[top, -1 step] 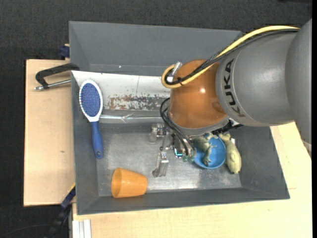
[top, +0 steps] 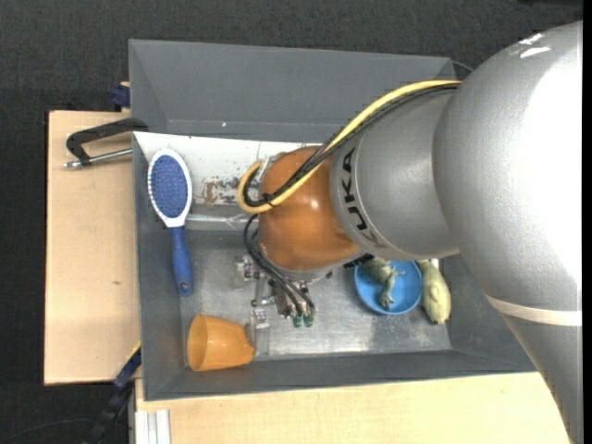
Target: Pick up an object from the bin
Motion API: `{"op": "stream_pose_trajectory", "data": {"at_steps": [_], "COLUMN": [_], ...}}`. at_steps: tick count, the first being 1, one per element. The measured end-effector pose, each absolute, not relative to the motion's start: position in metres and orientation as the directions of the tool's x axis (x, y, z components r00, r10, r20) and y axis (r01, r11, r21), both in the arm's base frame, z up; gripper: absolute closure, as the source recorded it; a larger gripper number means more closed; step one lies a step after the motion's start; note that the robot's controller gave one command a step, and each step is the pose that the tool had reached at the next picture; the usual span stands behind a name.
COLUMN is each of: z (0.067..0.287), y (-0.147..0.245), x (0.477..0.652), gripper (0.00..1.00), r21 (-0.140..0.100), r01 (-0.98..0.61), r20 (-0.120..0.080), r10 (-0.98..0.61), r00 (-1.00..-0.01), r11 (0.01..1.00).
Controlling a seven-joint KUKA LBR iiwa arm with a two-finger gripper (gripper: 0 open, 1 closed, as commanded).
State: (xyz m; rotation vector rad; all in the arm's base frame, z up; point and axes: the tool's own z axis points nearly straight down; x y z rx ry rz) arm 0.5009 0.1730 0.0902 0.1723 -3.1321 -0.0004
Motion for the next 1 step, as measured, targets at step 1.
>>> {"op": "stream_pose_trajectory", "data": {"at_steps": [1], "z": [0.0873], "y": [0.2141], "x": [0.5036], "gripper": [0.0], "r21": [-0.01], "r01": [-0.663], "r20": [-0.004], "r10": [-0.663], "r00": [-0.749], "r11": [0.749]}}
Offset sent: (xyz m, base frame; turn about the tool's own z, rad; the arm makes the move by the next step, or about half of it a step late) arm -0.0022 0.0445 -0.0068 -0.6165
